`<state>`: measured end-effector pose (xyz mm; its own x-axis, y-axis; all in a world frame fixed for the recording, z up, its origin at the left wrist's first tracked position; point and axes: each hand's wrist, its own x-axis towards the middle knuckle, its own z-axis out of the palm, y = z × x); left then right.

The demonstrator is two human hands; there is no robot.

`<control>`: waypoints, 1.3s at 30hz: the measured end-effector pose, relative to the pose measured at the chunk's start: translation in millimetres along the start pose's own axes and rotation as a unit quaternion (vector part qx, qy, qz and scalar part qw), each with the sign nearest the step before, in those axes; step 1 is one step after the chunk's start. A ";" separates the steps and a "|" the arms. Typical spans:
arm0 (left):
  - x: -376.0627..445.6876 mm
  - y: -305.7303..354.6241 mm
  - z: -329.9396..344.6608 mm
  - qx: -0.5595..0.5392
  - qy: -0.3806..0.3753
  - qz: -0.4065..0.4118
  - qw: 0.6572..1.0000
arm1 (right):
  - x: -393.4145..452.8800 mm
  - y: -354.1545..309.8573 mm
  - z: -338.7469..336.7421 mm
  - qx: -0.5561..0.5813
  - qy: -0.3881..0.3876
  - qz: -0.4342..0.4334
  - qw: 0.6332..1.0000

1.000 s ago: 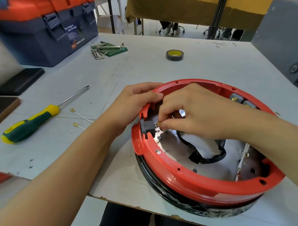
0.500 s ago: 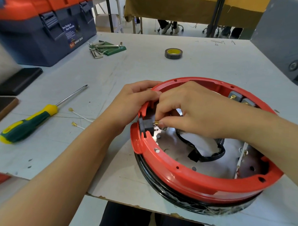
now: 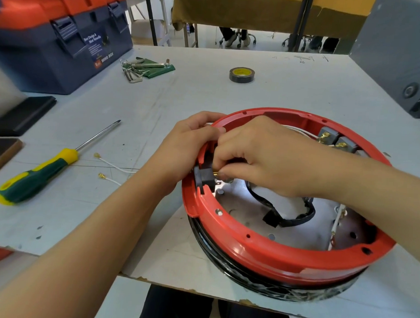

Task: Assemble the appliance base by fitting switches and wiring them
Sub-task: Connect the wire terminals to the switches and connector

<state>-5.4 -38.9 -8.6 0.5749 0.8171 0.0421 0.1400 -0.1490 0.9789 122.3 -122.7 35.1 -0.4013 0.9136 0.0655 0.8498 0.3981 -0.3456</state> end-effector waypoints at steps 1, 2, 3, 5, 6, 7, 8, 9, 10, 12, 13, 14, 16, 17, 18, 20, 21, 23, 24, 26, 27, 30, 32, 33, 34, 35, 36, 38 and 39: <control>0.0 0.1 0.6 0.000 0.001 0.001 1.000 | 0.6 -0.4 0.3 -0.002 0.001 -0.002 1.000; -0.4 0.0 1.0 0.000 0.003 0.000 1.000 | 0.7 -0.7 0.1 -0.002 0.001 -0.004 1.000; -0.7 -0.1 1.0 0.002 0.005 0.000 1.000 | 0.9 -0.7 0.3 -0.001 0.001 -0.005 1.000; -0.7 0.2 0.1 0.010 0.003 0.001 1.000 | 0.6 0.0 1.0 0.001 0.006 -0.008 1.000; -0.2 0.6 -0.5 0.015 0.000 0.003 1.000 | 0.3 0.5 1.5 0.006 0.009 -0.007 1.000; 0.3 0.8 -1.0 0.018 -0.003 0.006 1.000 | 0.0 1.1 1.9 0.012 0.011 -0.005 1.000; 1.1 0.9 -2.0 0.022 -0.007 0.011 1.000 | 0.0 1.6 2.3 0.018 0.014 -0.002 1.000; 2.2 0.9 -3.3 0.028 -0.013 0.017 0.999 | 0.4 2.4 2.1 0.020 0.016 0.001 1.000; 3.1 0.5 -4.7 0.032 -0.022 0.022 0.999 | 0.8 3.1 1.8 0.022 0.018 0.006 1.000; 4.5 0.3 -7.9 0.027 -0.045 0.025 0.998 | 0.9 4.4 -0.2 0.029 0.022 0.022 0.999; 5.6 0.8 -9.1 0.020 -0.057 0.023 0.998 | 0.1 5.4 -2.0 0.036 0.024 0.032 0.999; 7.1 1.2 -10.2 0.016 -0.067 0.019 0.997 | -1.4 6.8 -3.9 0.039 0.029 0.041 0.998; 12.4 2.4 -11.6 0.020 -0.083 0.006 0.996 | -5.9 10.9 -8.1 0.026 0.047 0.058 0.997; 16.1 2.8 -12.2 0.023 -0.087 -0.003 0.996 | -8.9 13.3 -10.4 0.018 0.059 0.067 0.996; 19.6 3.9 -13.2 0.026 -0.088 -0.013 0.996 | -11.9 16.0 -12.9 0.014 0.070 0.079 0.994; 24.5 7.5 -15.8 0.032 -0.086 -0.033 0.995 | -17.2 21.5 -17.4 0.002 0.095 0.102 0.990; 26.0 10.1 -16.8 0.033 -0.089 -0.041 0.995 | -19.2 24.4 -19.2 -0.014 0.107 0.113 0.988; 27.3 14.9 -16.9 0.044 -0.085 -0.043 0.995 | -22.3 30.1 -22.6 -0.052 0.121 0.132 0.982; 27.2 16.7 -17.2 0.073 -0.070 -0.035 0.994 | -23.1 32.5 -23.9 -0.068 0.118 0.144 0.980; 22.9 20.4 -18.9 0.168 -0.022 -0.006 0.986 | -24.3 36.0 -24.9 -0.097 0.098 0.165 0.977; 19.4 20.9 -21.1 0.210 0.004 0.003 0.978 | -23.7 38.2 -23.7 -0.103 0.079 0.175 0.976; -0.2 27.6 -33.0 0.286 0.018 -0.008 0.958 | -22.5 42.0 -20.3 -0.101 0.042 0.186 0.976; -15.8 33.1 -41.3 0.318 -0.018 -0.042 0.947 | -20.4 43.8 -18.2 -0.105 0.042 0.193 0.975; -22.3 34.9 -44.5 0.325 -0.035 -0.059 0.943 | -19.4 44.8 -17.1 -0.109 0.042 0.200 0.973; -28.3 35.9 -46.8 0.328 -0.048 -0.075 0.940 | -18.4 45.9 -16.2 -0.115 0.039 0.205 0.971; -33.2 35.9 -47.5 0.332 -0.058 -0.088 0.937 | -17.4 46.8 -15.4 -0.123 0.035 0.210 0.969; -37.2 35.1 -46.7 0.336 -0.064 -0.097 0.935 | -16.5 47.5 -14.4 -0.131 0.030 0.214 0.968; -42.9 33.8 -40.9 0.331 -0.051 -0.093 0.938 | -14.9 48.0 -13.5 -0.139 0.026 0.224 0.964; -43.9 32.9 -37.7 0.319 -0.036 -0.081 0.944 | -14.4 48.2 -13.5 -0.141 0.028 0.229 0.963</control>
<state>-56.4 -58.7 29.3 0.5548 0.8212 -0.1340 0.6744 -0.3496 0.6503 173.6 -115.6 30.1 0.0502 0.9986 0.0193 0.9954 -0.0484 -0.0822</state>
